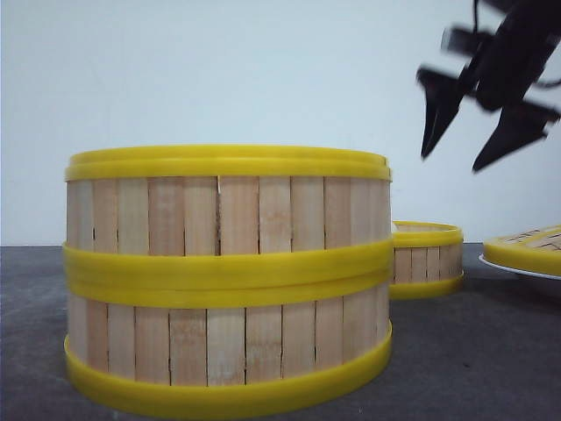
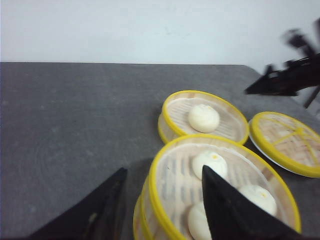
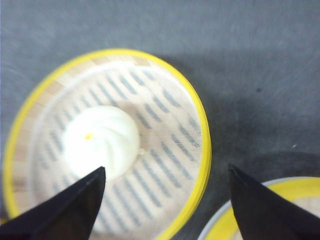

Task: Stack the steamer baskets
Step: 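Grasp the rim of the remaining steamer basket with the right gripper and lift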

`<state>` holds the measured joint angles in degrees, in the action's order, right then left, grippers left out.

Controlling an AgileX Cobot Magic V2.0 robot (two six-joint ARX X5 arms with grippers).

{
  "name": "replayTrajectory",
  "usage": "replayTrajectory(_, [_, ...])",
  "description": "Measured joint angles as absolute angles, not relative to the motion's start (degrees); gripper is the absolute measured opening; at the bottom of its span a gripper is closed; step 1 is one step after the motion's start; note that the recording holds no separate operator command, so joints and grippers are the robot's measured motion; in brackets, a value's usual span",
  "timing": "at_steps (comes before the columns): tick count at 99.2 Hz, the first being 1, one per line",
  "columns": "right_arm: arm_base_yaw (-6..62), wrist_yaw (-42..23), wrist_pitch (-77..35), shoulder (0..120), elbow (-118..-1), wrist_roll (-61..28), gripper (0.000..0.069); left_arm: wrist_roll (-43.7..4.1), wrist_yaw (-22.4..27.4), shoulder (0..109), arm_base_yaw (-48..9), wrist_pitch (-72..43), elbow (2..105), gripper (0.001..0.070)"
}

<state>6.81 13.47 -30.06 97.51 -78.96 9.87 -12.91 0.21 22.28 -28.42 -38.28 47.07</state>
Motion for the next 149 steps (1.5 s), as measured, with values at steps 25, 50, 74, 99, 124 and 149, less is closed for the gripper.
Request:
replayTrajectory(25, [6.81, 9.74, -28.03, 106.52, -79.92, 9.89, 0.0383, -14.44, 0.38, 15.42, -28.42, -42.78, 47.09, 0.0275])
replayTrajectory(50, [6.81, 8.67, -25.85, 108.84, -79.92, 10.61, 0.0287, -14.63, 0.36, 13.85, -28.42, -44.82, 47.09, 0.0275])
replayTrajectory(74, [6.96, 8.16, -25.04, 110.06, -80.12, 13.21, 0.0146, -14.63, -0.08, 13.85, -28.42, -46.0, 47.09, 0.0275])
replayTrajectory(99, [7.84, 6.61, -25.23, 110.41, -80.12, 14.24, 0.0063, -14.63, -0.56, 13.85, -28.42, -46.04, 47.09, 0.0275])
replayTrajectory(124, [8.62, 4.75, -23.75, 110.41, -80.12, 16.75, 0.0033, -14.63, -1.17, 13.85, -28.42, -46.06, 47.09, 0.0275])
replayTrajectory(149, [8.1, 4.93, -24.73, 109.19, -82.28, 19.94, 0.0033, -14.59, -1.17, 13.85, -28.42, -46.06, 47.09, 0.0275])
